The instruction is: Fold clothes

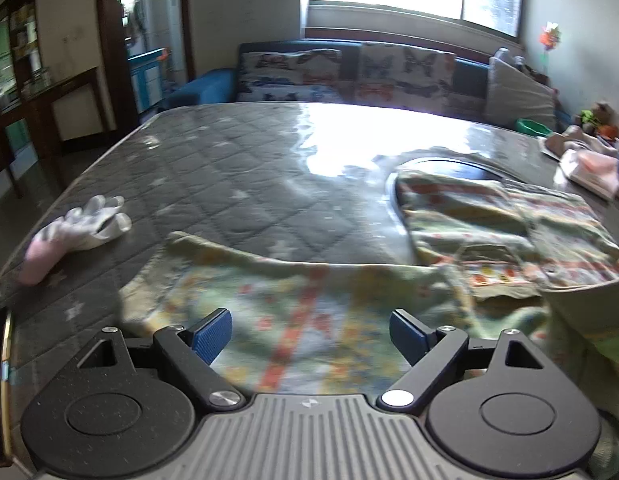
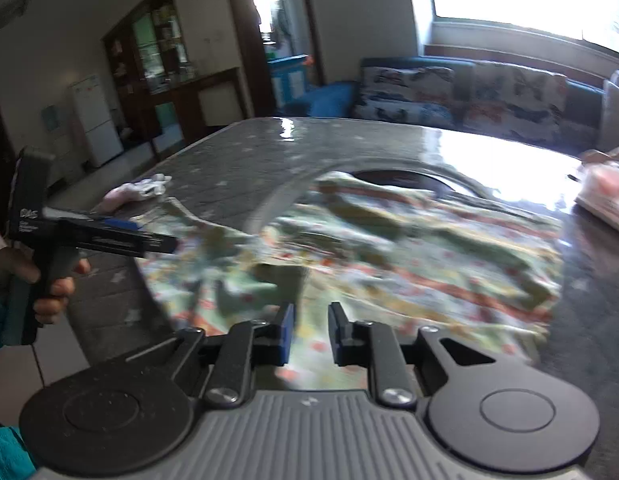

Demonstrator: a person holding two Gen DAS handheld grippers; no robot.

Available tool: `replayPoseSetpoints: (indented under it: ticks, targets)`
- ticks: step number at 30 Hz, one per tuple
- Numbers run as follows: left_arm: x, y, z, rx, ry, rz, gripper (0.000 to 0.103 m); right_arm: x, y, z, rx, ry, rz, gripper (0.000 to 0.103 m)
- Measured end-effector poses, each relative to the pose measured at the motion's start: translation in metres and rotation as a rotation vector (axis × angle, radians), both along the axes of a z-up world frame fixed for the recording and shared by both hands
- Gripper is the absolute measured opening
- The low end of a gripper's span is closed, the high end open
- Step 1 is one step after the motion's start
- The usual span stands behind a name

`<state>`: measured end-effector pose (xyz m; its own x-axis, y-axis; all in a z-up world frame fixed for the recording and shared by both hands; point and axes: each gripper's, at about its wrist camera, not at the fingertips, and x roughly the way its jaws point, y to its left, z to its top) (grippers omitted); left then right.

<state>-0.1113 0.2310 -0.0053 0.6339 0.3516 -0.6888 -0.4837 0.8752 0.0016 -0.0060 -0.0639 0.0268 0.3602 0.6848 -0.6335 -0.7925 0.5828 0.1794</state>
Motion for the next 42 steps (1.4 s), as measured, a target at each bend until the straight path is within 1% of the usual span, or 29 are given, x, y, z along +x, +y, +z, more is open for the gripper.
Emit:
replayPoseSetpoints:
  ticks: [2, 4, 5, 6, 9, 12, 16, 19, 22, 25, 27, 29, 32, 33, 38, 40, 41, 42]
  targets:
    - [-0.004, 0.008, 0.000, 0.000, 0.002, 0.029, 0.088, 0.014, -0.018, 0.004, 0.009, 0.031, -0.040, 0.020]
    - [-0.007, 0.016, -0.001, 0.001, 0.005, 0.055, 0.088, 0.027, -0.035, 0.006, 0.046, 0.095, -0.070, 0.020]
    - [-0.009, 0.018, -0.001, 0.001, 0.006, 0.063, 0.088, 0.033, -0.045, 0.009, 0.048, 0.093, -0.097, 0.020]
    - [-0.010, 0.020, -0.001, 0.000, 0.007, 0.070, 0.088, 0.035, -0.049, 0.012, 0.033, 0.071, -0.115, 0.020]
    - [-0.014, 0.025, -0.002, -0.001, 0.010, 0.092, 0.088, 0.045, -0.056, 0.010, -0.048, 0.027, -0.140, 0.021]
    - [-0.019, 0.030, -0.004, -0.004, 0.014, 0.116, 0.088, 0.053, -0.049, -0.005, -0.132, -0.002, -0.116, 0.021]
    - [-0.027, 0.038, -0.008, -0.018, 0.015, 0.156, 0.088, 0.064, -0.035, -0.027, -0.194, 0.022, -0.096, 0.020]
    - [-0.033, 0.047, -0.008, -0.027, 0.011, 0.186, 0.087, 0.067, -0.027, -0.040, -0.258, 0.019, -0.102, 0.020]
    - [-0.034, 0.060, -0.008, -0.035, 0.003, 0.218, 0.086, 0.055, -0.017, -0.034, -0.235, 0.003, -0.058, 0.020]
    - [-0.032, 0.072, -0.010, -0.058, -0.005, 0.256, 0.083, 0.042, -0.006, -0.027, -0.207, -0.013, -0.004, 0.020]
    - [-0.032, 0.078, -0.012, -0.063, -0.007, 0.287, 0.081, 0.026, 0.008, -0.024, -0.193, -0.026, 0.069, 0.020]
    - [-0.031, 0.083, -0.014, -0.062, -0.008, 0.316, 0.078, 0.013, 0.022, -0.024, -0.180, -0.027, 0.129, 0.020]
    - [-0.030, 0.088, -0.018, -0.067, 0.004, 0.346, 0.068, 0.000, 0.037, -0.027, -0.176, -0.017, 0.192, 0.020]
    - [-0.028, 0.090, -0.020, -0.071, 0.006, 0.354, 0.061, -0.003, 0.041, -0.027, -0.178, -0.019, 0.206, 0.020]
    - [-0.024, 0.093, -0.022, -0.056, 0.006, 0.379, 0.058, -0.004, 0.046, -0.027, -0.173, -0.024, 0.216, 0.021]
    - [-0.022, 0.093, -0.022, -0.041, 0.005, 0.379, 0.047, -0.002, 0.044, -0.026, -0.167, -0.023, 0.204, 0.021]
    - [-0.021, 0.093, -0.022, -0.040, -0.001, 0.376, 0.044, -0.001, 0.042, -0.026, -0.164, -0.022, 0.196, 0.021]
    - [-0.020, 0.093, -0.022, -0.041, -0.008, 0.370, 0.035, 0.000, 0.040, -0.026, -0.161, -0.021, 0.189, 0.021]
